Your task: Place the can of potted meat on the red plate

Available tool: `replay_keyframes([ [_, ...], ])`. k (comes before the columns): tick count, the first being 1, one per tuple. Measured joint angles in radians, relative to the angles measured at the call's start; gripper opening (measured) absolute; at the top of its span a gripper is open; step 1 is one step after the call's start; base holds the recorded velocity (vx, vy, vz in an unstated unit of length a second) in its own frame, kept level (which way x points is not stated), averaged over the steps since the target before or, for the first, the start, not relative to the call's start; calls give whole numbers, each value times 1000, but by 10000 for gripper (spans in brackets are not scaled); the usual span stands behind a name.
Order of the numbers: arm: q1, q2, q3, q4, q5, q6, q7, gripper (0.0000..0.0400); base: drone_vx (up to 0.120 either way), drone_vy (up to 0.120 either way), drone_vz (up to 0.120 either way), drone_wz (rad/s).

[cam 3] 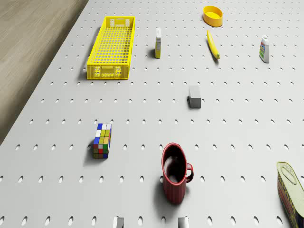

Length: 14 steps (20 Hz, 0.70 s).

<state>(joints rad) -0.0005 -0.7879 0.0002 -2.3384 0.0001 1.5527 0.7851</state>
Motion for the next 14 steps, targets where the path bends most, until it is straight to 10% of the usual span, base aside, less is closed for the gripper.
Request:
replay_keyframes([
  [14, -5, 73, 3, 258, 2, -174, -2, 400, 0, -91, 0, 0],
])
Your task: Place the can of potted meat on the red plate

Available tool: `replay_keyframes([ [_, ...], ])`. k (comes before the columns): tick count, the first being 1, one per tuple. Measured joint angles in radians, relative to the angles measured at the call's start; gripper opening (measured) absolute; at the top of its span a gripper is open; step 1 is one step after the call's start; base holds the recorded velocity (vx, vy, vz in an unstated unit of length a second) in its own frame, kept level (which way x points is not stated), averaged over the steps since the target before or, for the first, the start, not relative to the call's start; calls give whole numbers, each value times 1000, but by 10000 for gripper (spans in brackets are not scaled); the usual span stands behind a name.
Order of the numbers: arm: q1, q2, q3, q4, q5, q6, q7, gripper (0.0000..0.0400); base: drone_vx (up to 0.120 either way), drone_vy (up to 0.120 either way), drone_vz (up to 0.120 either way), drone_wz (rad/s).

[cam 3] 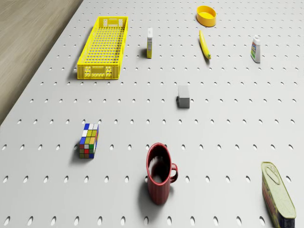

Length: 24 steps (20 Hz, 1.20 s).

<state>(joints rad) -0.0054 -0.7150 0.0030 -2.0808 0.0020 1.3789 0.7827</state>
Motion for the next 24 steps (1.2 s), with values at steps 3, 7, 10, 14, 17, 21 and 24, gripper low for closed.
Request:
replay_keyframes([
  [3, -1, 8, 0, 21, 0, -11, 0, 400, 67, -120, 0, 0],
  [7, -1, 12, 1, 34, 0, -16, -1, 400, 120, -120, 0, 0],
  [10, -2, 12, 1, 37, 1, -17, -1, 400, 120, -120, 0, 0],
  [14, -2, 12, 1, 38, 1, -16, -1, 400, 70, -120, 0, 0],
  [17, -3, 10, 2, 37, 1, -14, -1, 400, 0, -120, 0, 0],
  [21, -3, 9, 2, 36, 0, -11, -1, 400, 90, -120, 0, 0],
  [24, -3, 7, 3, 35, 0, -9, -1, 400, 0, -120, 0, 0],
])
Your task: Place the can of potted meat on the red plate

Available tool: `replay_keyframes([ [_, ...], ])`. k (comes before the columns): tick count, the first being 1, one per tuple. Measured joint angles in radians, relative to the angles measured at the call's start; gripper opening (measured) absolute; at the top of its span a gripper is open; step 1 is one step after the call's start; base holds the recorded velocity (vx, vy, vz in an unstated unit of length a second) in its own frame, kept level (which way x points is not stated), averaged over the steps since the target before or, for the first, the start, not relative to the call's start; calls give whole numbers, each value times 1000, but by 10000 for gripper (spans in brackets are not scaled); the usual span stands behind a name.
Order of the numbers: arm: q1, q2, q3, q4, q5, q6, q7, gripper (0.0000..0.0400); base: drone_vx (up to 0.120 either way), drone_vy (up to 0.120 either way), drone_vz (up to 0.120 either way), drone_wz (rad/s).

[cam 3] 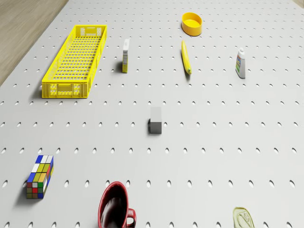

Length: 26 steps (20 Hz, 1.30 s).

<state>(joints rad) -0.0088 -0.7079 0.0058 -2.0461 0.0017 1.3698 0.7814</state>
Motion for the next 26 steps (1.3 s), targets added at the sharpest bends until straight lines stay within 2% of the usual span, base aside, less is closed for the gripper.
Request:
replay_keyframes([
  [16, -6, -8, 16, -8, -21, 12, 2, 400, 0, -120, 0, 0],
  [22, -15, -12, 45, -13, -63, 17, 8, 400, 0, -120, -120, 0],
  [26, -28, -15, 89, -19, -125, 21, 16, 400, 0, -120, -10, 0],
])
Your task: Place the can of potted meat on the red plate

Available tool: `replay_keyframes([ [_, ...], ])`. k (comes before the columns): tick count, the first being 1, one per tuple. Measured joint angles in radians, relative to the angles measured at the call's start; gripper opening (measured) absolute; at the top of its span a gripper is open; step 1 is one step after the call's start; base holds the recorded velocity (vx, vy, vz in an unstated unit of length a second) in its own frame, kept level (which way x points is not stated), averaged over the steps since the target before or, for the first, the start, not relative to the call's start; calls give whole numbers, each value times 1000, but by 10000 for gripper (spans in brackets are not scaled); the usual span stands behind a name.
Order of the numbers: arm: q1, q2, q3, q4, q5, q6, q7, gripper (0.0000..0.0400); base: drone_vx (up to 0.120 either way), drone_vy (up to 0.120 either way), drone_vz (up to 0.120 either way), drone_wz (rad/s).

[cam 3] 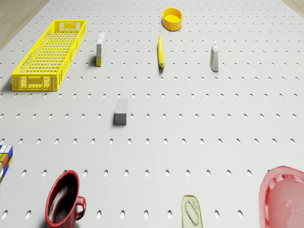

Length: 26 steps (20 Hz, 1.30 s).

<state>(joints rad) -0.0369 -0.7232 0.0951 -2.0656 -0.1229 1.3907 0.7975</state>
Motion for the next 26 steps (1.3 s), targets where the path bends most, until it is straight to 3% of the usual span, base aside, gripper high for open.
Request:
replay_keyframes([
  [5, -36, -9, 116, -29, -164, 8, 23, 400, 56, -120, 0, 0],
  [9, -95, -28, 290, -109, -420, 21, 64, 400, 90, -120, -20, 0],
  [12, -167, -58, 471, -242, -706, 34, 125, 400, 0, -120, -120, 0],
  [15, -271, -100, 662, -433, -1045, 34, 226, 400, 0, -120, -120, 0],
  [17, -362, -129, 775, -560, -1265, 13, 312, 400, 0, -120, -120, 0],
  [20, -523, -170, 908, -699, -1531, -48, 446, 400, 0, -53, -67, 0],
  [26, -794, -242, 1062, -807, -1789, -173, 634, 400, 33, 0, -120, 0],
])
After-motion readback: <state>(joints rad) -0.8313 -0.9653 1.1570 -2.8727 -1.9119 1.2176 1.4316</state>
